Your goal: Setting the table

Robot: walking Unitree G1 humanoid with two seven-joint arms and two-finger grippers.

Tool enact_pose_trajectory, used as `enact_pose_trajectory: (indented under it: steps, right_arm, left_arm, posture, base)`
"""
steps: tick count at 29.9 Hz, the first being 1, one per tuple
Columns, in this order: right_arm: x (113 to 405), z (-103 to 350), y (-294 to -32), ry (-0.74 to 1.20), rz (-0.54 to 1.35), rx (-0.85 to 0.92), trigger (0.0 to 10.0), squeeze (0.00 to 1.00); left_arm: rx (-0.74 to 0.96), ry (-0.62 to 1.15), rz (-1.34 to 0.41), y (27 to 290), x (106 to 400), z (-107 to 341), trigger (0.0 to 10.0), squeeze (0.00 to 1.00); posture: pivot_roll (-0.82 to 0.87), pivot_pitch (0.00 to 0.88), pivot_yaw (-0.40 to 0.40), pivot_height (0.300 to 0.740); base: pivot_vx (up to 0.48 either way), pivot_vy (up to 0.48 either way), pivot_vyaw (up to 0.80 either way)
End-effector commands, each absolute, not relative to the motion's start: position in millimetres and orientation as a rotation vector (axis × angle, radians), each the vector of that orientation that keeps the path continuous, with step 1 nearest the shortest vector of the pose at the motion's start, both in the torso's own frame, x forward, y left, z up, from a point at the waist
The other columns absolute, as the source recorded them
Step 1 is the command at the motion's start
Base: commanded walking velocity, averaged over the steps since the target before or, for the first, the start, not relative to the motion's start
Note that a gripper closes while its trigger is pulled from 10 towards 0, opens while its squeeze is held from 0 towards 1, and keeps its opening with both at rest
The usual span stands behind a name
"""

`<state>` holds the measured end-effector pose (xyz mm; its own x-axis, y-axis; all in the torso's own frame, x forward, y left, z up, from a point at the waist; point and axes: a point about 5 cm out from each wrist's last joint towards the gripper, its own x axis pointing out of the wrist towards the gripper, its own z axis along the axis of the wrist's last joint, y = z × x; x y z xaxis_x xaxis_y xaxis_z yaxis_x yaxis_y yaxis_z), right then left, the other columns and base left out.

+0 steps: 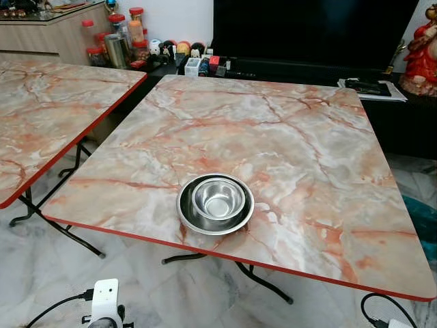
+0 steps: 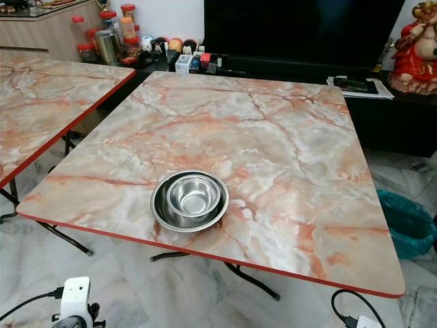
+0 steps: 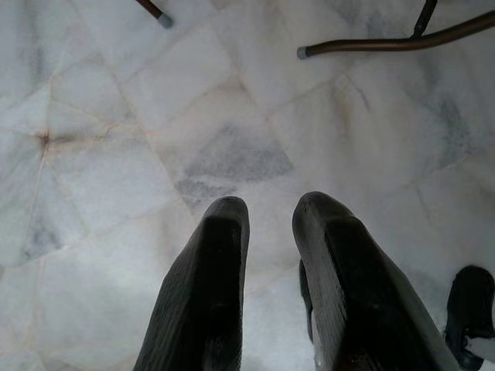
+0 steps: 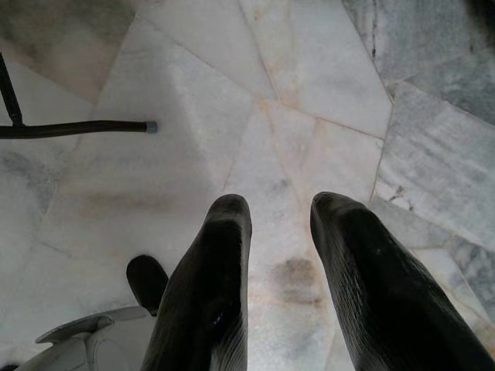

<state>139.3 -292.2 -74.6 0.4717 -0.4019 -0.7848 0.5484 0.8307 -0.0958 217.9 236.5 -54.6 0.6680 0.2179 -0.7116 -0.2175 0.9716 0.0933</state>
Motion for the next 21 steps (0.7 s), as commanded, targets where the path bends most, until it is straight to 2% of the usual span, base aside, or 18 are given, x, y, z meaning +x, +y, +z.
enact_pose_trajectory:
  steps: [1, 16, 19, 21]
  right_arm:
    - [137.2, -74.9, -293.4, 0.91, -0.592, 0.188, 10.0, 0.0]
    - [132.1, -78.1, -290.3, 0.929, -0.589, 0.201, 10.0, 0.0]
    - [130.2, -79.5, -288.9, 0.939, -0.596, 0.21, 10.0, 0.0]
    - [129.1, -80.2, -288.2, 0.944, -0.598, 0.215, 10.0, 0.0]
  left_arm:
    - [-0.027, 0.825, 0.274, 236.6, 213.4, -57.9, 10.0, 0.0]
    - [-0.015, 0.85, 0.277, 242.2, 207.9, -59.8, 10.0, 0.0]
    - [-0.016, 0.852, 0.279, 243.8, 206.6, -60.1, 10.0, 0.0]
    - [-0.019, 0.855, 0.283, 244.7, 205.3, -60.6, 10.0, 0.0]
  posture:
    - [-0.08, 0.01, -0.018, 0.74]
    - [-0.06, 0.0, -0.016, 0.74]
    - [-0.06, 0.001, -0.014, 0.74]
    - [-0.06, 0.002, -0.01, 0.74]
  base:
    - [0.0, 0.0, 0.0]
    - [0.0, 0.0, 0.0]
    - [0.0, 0.256, 0.0]
    - [0.0, 0.296, -0.8]
